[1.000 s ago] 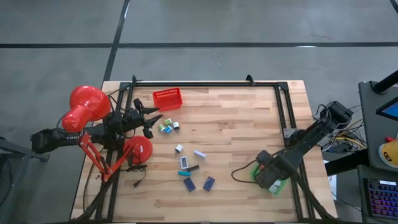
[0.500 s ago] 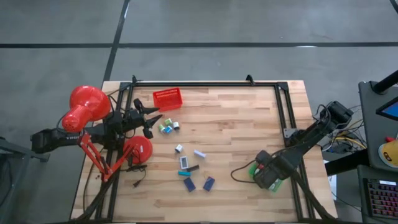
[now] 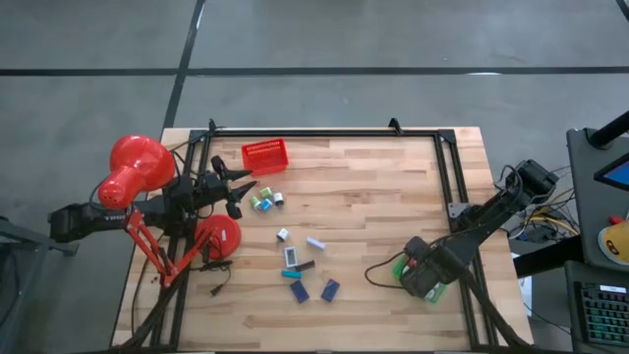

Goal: Pick & Place Office items
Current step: Put the pink white charger adapter into the green bin, then put the top white black charger adapter into the green bin

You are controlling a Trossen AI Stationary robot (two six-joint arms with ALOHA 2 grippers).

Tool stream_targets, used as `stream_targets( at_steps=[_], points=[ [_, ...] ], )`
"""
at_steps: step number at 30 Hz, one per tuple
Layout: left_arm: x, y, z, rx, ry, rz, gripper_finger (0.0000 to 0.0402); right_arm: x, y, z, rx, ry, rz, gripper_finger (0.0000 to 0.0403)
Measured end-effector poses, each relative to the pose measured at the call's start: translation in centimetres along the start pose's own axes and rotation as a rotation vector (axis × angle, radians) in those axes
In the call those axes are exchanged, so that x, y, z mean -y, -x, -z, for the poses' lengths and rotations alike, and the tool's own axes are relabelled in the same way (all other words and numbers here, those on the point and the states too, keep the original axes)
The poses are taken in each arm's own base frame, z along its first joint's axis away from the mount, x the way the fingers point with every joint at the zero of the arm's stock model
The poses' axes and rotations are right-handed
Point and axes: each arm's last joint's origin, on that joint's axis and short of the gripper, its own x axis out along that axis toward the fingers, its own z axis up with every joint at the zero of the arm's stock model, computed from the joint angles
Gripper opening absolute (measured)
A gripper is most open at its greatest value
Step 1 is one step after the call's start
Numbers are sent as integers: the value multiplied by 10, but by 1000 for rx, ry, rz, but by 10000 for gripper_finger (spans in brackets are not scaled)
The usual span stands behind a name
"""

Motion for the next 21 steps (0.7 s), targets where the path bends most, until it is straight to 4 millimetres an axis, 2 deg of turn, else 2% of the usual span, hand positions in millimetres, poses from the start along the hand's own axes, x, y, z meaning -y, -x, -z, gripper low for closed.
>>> stream_targets(
  at_steps=[9,12,16,19,21],
  points=[
    [0,0,0,0,0,0,168,1,5,0,-2,0,-9,239],
    [0,0,0,0,0,0,168,0,24,-2,24,-4,-30,234],
    [0,0,0,1,0,0,168,1,54,-5,142,0,-23,228],
    [0,0,0,1,0,0,168,0,76,-10,285,38,-15,226],
    [0,0,0,0,0,0,168,0,87,-14,442,114,0,227]
  ],
)
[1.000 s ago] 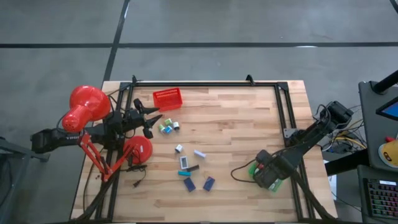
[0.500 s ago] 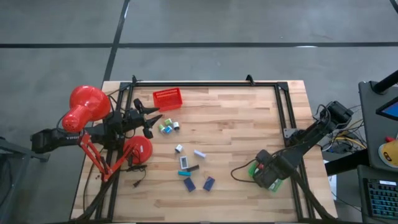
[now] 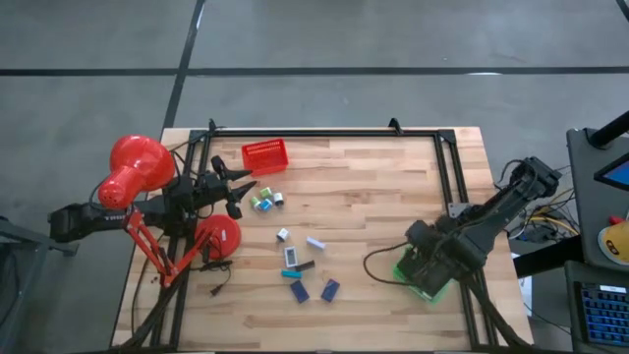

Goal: Pick & Place Office items
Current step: Put the top white black charger adapter into the green bin

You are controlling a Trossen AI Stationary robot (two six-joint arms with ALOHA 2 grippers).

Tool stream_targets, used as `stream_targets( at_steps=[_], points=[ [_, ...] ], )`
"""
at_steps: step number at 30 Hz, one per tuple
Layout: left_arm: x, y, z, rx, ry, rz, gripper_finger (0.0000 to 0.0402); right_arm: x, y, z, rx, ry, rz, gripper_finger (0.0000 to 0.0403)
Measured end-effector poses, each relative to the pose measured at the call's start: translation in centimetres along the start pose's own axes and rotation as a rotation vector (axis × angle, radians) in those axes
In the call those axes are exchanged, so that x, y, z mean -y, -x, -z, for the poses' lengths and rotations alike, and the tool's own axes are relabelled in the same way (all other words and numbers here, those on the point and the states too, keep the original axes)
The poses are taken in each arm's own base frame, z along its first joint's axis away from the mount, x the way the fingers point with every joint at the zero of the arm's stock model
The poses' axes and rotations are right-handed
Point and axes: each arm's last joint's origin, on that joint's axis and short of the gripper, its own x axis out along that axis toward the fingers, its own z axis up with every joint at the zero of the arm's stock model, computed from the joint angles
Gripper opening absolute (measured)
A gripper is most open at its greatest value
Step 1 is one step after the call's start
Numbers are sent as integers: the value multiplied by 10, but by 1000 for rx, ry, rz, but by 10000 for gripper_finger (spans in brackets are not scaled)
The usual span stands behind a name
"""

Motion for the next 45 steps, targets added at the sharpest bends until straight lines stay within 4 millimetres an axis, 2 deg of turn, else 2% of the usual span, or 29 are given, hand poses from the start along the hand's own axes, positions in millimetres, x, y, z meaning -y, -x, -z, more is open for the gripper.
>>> stream_targets(
  at_steps=[4,7,12,17,22,25,31,36,40,45],
  points=[
    [0,0,0,0,0,0,168,0,2,-14,464,119,46,231],
    [0,0,0,0,0,0,168,-2,-6,-21,638,146,87,230],
    [0,0,0,0,0,-1,168,-4,-38,-26,670,186,120,229],
    [0,0,0,0,0,0,168,5,-61,-23,743,196,89,229],
    [0,0,0,0,0,0,168,22,-72,-20,798,225,-77,239],
    [0,0,0,0,0,0,168,37,-84,-22,844,232,-186,249],
    [0,0,0,0,0,0,168,72,-123,-34,1001,212,-408,263],
    [0,0,0,0,0,0,168,99,-162,-43,931,234,-471,265],
    [0,0,0,0,0,0,168,107,-178,-58,889,258,-465,264],
    [0,0,0,0,0,0,168,100,-189,-78,893,372,-378,259]
  ],
)
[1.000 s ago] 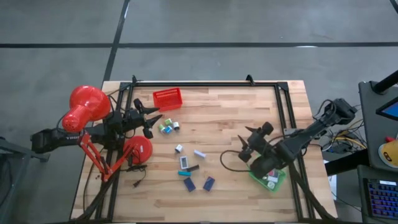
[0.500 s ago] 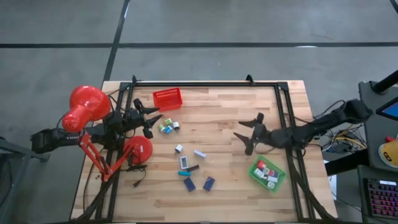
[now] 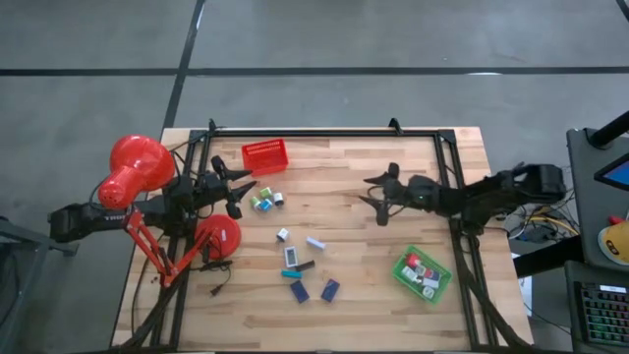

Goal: Pick & Place Office items
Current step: Put the top white black charger adapter into the green bin

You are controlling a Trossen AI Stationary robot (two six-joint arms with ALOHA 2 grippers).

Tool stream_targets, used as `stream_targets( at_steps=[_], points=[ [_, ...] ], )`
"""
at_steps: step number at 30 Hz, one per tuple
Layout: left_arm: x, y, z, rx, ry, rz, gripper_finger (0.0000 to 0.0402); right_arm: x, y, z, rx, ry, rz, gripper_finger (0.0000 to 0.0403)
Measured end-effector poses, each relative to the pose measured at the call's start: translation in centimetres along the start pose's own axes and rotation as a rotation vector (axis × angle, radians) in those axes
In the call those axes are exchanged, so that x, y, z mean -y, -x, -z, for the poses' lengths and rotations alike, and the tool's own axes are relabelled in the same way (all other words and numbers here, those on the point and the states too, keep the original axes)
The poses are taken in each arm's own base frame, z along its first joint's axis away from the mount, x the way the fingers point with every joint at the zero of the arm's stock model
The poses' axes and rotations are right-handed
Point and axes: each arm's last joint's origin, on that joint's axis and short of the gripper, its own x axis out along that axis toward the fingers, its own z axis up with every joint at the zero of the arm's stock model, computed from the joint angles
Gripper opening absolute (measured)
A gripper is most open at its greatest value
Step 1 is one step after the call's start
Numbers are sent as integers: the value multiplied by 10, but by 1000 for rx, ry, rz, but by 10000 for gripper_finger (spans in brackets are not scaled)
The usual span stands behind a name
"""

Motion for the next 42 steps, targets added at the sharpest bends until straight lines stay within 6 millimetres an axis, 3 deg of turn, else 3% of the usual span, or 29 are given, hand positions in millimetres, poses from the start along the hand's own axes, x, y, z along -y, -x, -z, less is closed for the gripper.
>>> stream_targets(
  at_steps=[4,11,18,42],
  points=[
    [0,0,0,0,0,0,168,-2,-16,2,3,76,-11,261],
    [0,0,0,0,0,0,168,-5,-29,15,197,116,-23,267],
    [0,0,0,0,0,-1,168,-5,-56,37,167,87,-73,265],
    [0,0,0,0,0,0,168,-11,-155,44,198,-58,-188,265]
  ],
)
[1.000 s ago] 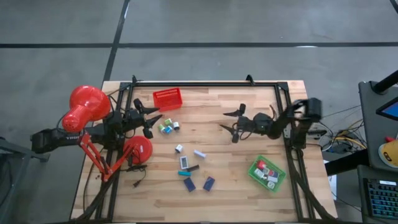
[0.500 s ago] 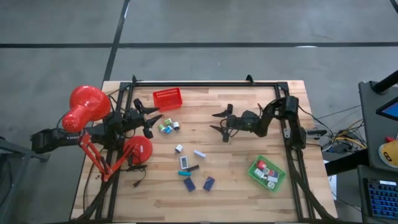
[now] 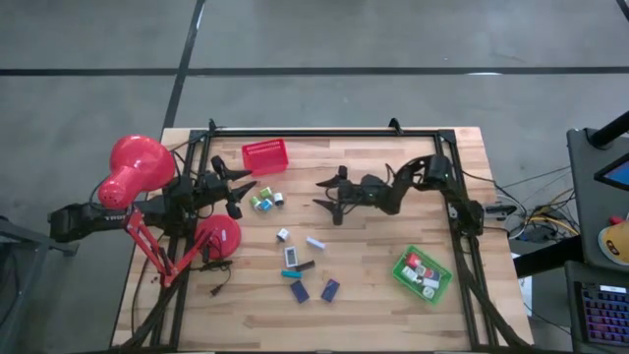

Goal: Pick & Place Office items
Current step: Put the top white black charger adapter into the green bin

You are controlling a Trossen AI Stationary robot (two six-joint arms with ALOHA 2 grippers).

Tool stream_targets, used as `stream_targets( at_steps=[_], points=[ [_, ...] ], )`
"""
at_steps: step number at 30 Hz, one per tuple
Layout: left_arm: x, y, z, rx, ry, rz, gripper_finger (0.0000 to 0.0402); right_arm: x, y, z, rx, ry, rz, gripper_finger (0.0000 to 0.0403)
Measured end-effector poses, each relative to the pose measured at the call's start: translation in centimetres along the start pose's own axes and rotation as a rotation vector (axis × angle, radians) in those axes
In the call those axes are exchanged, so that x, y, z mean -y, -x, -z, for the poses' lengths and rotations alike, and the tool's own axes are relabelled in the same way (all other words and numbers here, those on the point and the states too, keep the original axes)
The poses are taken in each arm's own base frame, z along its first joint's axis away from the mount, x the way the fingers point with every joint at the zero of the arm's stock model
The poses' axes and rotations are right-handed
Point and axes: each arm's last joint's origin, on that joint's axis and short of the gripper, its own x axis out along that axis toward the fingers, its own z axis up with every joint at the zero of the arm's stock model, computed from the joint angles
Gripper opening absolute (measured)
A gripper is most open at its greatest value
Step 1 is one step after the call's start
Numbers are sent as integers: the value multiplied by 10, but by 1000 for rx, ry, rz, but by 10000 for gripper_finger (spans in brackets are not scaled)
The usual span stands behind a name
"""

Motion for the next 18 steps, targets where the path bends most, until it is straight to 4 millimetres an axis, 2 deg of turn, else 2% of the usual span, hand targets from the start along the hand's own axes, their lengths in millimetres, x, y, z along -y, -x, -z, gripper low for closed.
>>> stream_targets(
  at_steps=[8,13,18],
  points=[
    [0,0,0,0,0,0,168,2,-34,-4,-112,-48,-65,265],
    [0,0,0,0,0,0,168,2,-49,-12,-104,-40,-98,264],
    [0,0,0,0,0,0,168,0,-63,-14,-170,-56,-148,261]
  ],
)
